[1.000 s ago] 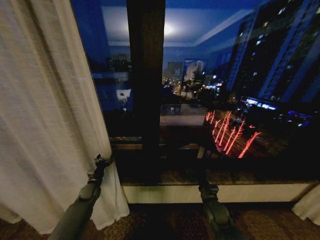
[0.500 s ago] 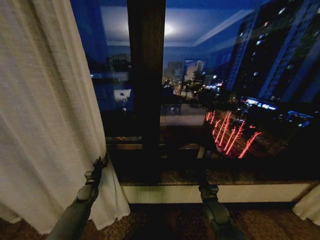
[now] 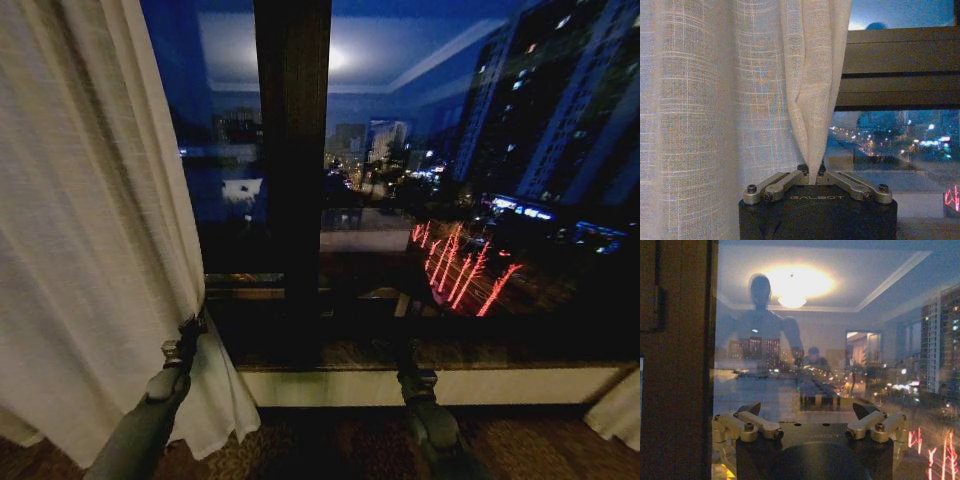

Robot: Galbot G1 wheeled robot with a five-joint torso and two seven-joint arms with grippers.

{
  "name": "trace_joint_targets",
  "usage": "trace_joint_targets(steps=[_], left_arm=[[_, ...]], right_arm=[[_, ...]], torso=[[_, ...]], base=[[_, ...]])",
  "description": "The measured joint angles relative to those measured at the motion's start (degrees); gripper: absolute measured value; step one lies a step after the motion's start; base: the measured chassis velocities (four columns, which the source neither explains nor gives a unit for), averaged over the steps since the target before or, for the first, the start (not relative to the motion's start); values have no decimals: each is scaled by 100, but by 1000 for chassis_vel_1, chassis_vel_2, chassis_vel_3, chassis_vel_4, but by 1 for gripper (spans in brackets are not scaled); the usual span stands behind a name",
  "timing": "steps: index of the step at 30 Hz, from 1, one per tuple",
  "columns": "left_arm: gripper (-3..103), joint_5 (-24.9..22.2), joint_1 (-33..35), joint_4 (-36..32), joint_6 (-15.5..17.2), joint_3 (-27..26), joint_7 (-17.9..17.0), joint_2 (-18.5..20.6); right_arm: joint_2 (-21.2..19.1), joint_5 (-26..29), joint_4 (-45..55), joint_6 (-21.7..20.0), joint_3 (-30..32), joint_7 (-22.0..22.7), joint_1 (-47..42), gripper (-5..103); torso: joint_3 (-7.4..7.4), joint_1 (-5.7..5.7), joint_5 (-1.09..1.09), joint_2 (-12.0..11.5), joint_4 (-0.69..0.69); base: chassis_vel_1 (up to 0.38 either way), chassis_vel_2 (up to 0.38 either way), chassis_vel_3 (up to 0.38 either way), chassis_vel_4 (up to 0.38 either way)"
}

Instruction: Open the curtains by pulling them apart, changing their state from closed to fully open.

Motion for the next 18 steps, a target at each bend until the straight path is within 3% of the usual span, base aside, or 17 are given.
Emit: trace_joint_targets(steps=[8,18], left_arm=[[0,0,46,-16,-28,-49,-2,19],[0,-10,139,-60,-75,-119,-38,13]], right_arm=[[0,0,0,0,0,0,0,100],[0,0,0,0,0,0,0,100]], torso=[[0,0,1,0,-1],[0,0,0,0,1]], base=[[84,93,-78,-98],[220,248,-223,-240]])
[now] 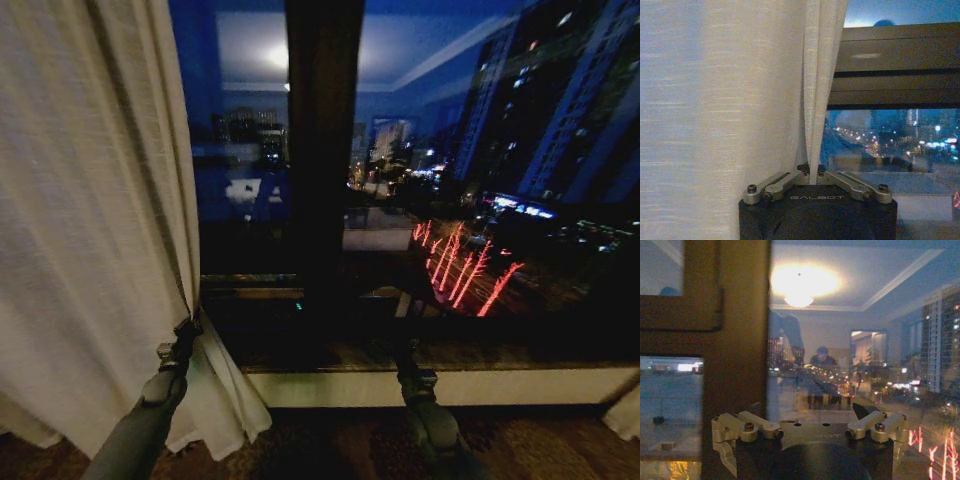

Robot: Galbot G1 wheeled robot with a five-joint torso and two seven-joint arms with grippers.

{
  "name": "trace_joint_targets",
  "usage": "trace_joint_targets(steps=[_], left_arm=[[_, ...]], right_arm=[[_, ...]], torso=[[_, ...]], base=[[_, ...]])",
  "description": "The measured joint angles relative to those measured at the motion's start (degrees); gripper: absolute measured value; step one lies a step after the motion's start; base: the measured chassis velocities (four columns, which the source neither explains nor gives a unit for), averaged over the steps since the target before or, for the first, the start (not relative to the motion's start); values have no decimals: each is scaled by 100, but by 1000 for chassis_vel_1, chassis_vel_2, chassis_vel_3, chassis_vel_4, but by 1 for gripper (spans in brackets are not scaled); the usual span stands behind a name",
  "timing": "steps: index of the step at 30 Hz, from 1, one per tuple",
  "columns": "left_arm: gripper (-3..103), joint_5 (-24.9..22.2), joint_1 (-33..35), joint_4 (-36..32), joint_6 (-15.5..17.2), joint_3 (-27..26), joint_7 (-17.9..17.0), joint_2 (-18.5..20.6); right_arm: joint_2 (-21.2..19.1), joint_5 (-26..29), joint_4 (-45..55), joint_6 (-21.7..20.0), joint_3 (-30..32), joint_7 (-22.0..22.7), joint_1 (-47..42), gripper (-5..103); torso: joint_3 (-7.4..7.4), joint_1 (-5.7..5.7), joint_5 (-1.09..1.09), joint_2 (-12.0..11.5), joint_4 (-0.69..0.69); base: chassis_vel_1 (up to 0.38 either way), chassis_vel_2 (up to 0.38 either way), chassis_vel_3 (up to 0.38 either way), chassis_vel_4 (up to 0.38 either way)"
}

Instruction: Open the curtains by pulling them apart, changing their state from closed to fully open.

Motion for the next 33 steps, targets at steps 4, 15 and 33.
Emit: trace_joint_targets(steps=[4,15,33], left_arm=[[0,-8,45,-13,-17,-28,-3,5],[0,-53,177,-91,-68,-111,-19,73],[0,-55,174,-45,-119,-109,-25,52]], right_arm=[[0,0,0,0,0,0,0,100],[0,0,0,0,0,0,0,100],[0,0,0,0,0,0,0,100]], torso=[[0,0,0,0,-2],[-1,-1,1,1,-2],[-1,-1,-1,1,-2]], base=[[329,338,-307,-321],[368,348,-369,-346],[351,356,-353,-352]])
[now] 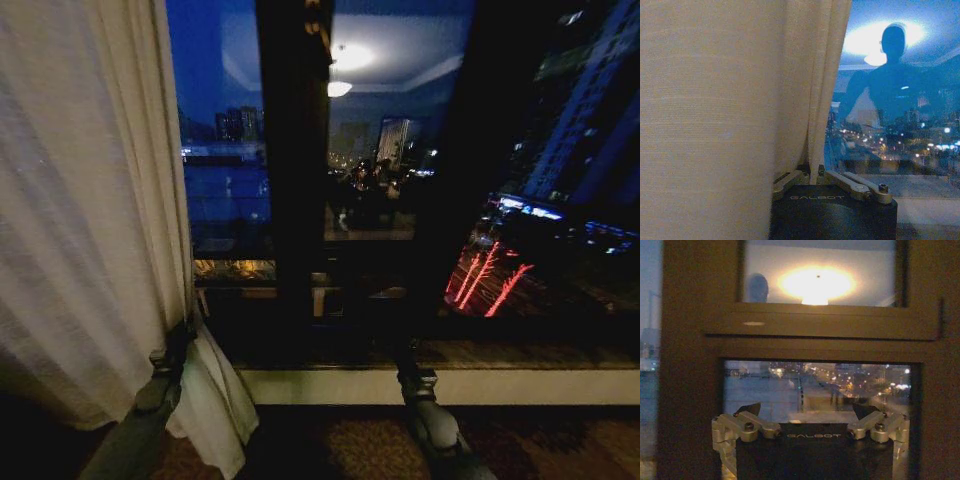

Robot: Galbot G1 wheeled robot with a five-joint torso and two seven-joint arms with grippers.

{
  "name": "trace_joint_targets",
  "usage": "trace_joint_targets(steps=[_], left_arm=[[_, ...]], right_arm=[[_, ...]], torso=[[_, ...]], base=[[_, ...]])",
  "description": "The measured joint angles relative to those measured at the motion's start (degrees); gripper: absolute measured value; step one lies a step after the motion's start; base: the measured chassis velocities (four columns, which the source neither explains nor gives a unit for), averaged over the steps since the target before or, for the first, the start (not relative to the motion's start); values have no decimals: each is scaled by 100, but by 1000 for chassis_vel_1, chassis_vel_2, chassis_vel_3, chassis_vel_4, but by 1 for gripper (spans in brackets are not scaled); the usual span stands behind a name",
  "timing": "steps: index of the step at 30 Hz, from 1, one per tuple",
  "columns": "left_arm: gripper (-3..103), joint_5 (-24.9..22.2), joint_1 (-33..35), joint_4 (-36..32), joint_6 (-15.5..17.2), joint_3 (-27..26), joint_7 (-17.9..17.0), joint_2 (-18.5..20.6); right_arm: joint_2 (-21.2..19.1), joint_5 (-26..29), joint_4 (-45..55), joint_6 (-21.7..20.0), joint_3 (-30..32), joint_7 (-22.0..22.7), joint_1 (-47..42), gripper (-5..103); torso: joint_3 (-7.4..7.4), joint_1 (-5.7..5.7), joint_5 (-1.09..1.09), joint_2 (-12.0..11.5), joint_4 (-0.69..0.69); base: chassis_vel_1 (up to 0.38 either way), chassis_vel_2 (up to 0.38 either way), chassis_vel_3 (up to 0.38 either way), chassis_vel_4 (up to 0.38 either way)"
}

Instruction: Open the curtains by pulling them apart, changing their state from closed to fully open.

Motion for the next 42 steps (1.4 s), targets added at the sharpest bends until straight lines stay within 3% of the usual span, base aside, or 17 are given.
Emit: trace_joint_targets(steps=[25,42], left_arm=[[0,13,-78,160,-88,24,25,45],[0,29,-49,203,-114,-5,27,54]], right_arm=[[1,0,0,0,-1,0,0,100],[-2,0,0,0,2,0,0,100]], torso=[[0,0,2,-1,2],[1,0,3,-1,-1]], base=[[341,353,-347,-350],[42,37,-24,-40]])
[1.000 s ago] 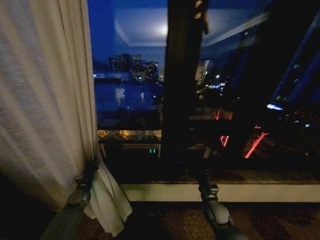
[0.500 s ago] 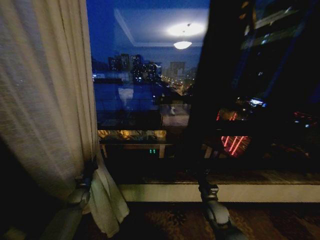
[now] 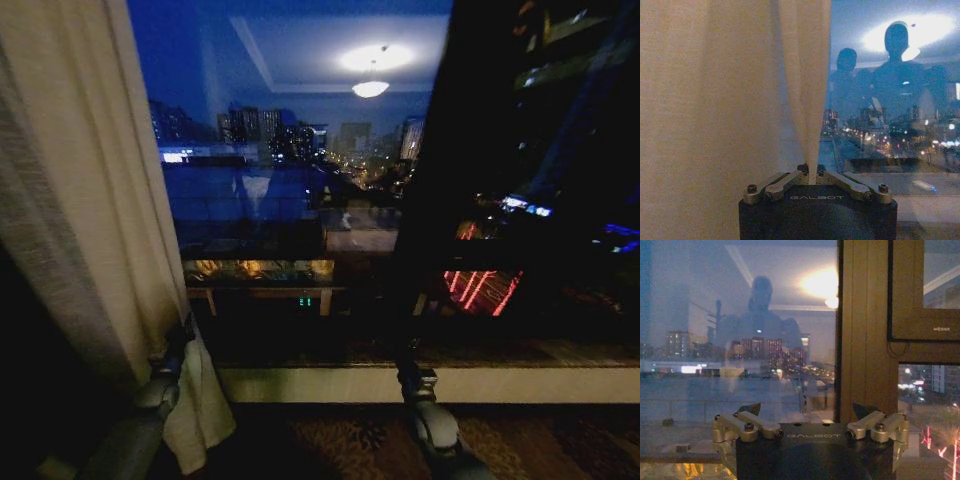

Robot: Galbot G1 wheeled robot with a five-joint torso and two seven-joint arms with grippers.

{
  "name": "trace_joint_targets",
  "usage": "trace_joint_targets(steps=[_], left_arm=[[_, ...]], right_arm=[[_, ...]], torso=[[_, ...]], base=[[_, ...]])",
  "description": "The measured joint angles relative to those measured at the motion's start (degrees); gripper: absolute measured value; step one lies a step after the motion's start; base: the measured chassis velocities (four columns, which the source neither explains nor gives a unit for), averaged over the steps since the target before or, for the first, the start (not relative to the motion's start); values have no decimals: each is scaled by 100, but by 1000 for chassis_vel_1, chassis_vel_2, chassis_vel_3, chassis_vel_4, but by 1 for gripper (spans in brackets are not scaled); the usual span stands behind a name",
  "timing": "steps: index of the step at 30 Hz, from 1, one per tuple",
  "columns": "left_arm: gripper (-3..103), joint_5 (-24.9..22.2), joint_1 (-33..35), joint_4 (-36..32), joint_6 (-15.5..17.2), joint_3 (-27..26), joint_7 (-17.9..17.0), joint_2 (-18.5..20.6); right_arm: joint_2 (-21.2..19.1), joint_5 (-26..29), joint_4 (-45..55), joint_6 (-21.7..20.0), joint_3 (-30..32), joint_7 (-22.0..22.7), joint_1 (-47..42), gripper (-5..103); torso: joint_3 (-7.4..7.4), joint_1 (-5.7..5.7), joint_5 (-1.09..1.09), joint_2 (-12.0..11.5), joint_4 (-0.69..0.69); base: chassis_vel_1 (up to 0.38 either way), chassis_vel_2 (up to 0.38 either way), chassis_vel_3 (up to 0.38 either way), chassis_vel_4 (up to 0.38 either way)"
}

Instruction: Open the curtains by pulling them apart, changing their state from closed to fully open.

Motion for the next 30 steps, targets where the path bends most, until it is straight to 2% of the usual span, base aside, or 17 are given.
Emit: trace_joint_targets(steps=[4,22,27,30], left_arm=[[0,1,-1,9,-3,-2,0,11],[0,0,-91,151,-38,-1,-21,66],[0,-30,-270,422,-52,17,-153,145],[0,-44,-516,697,21,38,-433,206]], right_arm=[[1,0,0,0,-1,0,0,100],[3,0,0,0,-4,-1,0,100],[2,0,0,0,-3,0,0,100],[1,0,0,0,-1,0,0,100]], torso=[[0,0,-5,0,1],[-1,1,-4,1,4],[0,0,0,0,2],[0,1,-1,0,0]], base=[[30,32,-24,-20],[128,134,-126,-133],[-2,-2,17,0],[-35,-13,31,19]])
